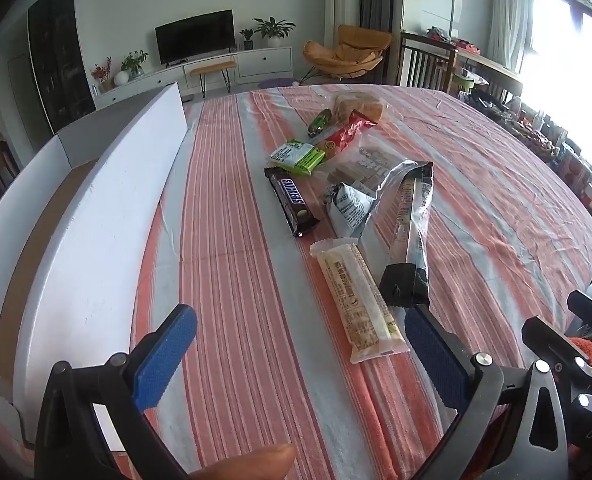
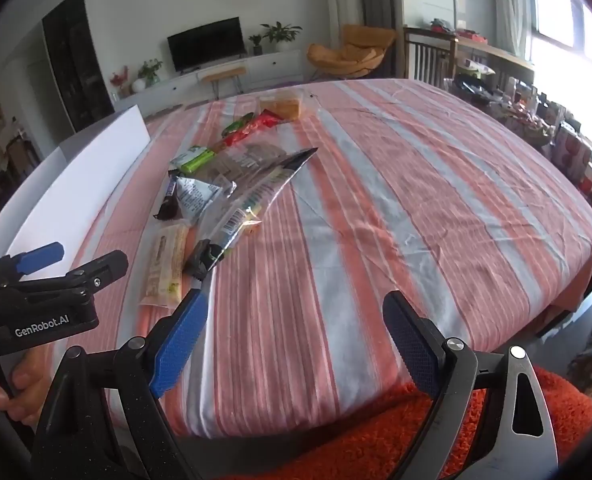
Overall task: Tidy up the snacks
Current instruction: 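Move the left tool over the snack pile toward the Snickers bar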
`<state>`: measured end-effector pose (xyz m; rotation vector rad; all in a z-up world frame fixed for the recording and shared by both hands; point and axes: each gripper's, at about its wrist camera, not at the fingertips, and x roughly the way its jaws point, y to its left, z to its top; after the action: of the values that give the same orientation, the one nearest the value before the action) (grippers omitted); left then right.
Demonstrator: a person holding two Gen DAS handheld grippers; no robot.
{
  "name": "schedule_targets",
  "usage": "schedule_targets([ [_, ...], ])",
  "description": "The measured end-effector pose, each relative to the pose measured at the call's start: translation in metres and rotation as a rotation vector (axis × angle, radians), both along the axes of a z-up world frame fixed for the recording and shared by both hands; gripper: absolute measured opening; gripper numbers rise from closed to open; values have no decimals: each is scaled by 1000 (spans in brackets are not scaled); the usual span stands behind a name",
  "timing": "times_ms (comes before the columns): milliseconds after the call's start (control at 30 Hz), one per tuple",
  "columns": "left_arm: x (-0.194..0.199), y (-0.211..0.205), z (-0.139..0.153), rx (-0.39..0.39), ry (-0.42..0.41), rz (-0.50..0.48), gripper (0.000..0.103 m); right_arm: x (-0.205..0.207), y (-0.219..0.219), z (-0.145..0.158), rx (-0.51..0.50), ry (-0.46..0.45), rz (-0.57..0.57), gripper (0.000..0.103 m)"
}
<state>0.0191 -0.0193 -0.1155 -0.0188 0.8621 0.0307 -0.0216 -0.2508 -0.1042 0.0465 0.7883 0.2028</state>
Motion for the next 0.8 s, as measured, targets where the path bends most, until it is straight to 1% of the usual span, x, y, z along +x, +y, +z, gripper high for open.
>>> schedule_targets([
  [267,3,1,-8,-8,30,3,103,-7,-7,-1,9,-4,0,92],
  [300,4,2,-10,-8,36,4,103,0,0,1,-1,-1,-4,92],
  [400,7,3,-16,-9,55,7,103,2,2,-1,1,3,-4,91],
  [633,10,7,-26,-18,87,20,103,0,-3,0,11,6,6,91],
  [800,14,11,-34,-30,126,29,103,0,-4,0,19,21,8,92],
])
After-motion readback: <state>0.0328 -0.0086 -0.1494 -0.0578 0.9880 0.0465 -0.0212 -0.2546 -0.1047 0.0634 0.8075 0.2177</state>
